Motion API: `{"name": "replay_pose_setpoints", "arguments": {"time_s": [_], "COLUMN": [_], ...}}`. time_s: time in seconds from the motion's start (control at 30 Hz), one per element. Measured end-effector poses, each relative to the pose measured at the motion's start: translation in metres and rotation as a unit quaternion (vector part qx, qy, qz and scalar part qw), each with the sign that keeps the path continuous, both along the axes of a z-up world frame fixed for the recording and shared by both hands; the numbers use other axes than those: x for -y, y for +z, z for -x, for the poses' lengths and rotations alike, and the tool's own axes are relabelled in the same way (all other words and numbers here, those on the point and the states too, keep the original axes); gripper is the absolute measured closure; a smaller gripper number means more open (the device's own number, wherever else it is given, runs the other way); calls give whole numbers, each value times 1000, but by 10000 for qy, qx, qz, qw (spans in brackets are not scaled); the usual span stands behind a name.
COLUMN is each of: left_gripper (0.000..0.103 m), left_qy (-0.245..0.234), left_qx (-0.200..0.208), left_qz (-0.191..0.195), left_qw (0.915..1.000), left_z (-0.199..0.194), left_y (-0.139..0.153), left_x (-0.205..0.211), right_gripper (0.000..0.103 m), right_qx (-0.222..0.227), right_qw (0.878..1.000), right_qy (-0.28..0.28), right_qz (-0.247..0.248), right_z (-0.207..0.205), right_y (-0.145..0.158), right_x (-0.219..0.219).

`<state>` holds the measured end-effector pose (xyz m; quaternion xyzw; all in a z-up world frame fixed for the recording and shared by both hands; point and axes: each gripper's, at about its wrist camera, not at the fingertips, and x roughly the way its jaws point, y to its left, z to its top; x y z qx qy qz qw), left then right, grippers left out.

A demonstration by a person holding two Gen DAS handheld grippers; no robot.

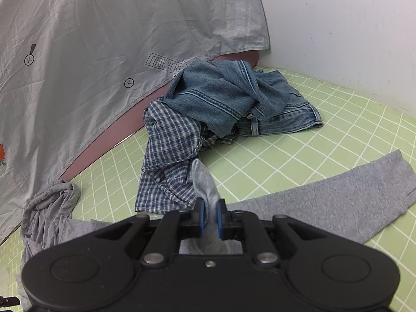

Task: Fold clothes
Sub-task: 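Carry the held sleeve across the hoodie body with the right gripper, release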

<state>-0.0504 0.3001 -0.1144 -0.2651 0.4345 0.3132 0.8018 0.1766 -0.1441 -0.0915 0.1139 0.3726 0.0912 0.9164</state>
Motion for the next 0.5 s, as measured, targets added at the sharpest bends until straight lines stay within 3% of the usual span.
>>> {"name": "replay_pose_setpoints", "arguments": {"time_s": [0.1,0.2,0.37,0.5], "left_gripper": [24,35,91,96], "left_qy": [-111,-142,-75,52], "left_qx": [-46,-91,-68,77], "left_qz": [0,79,179,43], "left_qw": [9999,9998,9998,9999], "left_z": [-19,-31,-38,-28], "left_y": [-7,-15,-22,-9], "left_x": [-6,-13,-22,-28], "right_gripper": [93,93,93,93], "right_qx": [-61,-91,-48,91], "right_qw": [10000,10000,9999,9995], "right_qy": [-12,-26,-67,-147], "right_qz": [23,32,-66,-272], "right_z": [-4,-8,-10,-9], "right_y": [-4,-5,0,10], "right_x": [-3,-5,-6,-5]}}
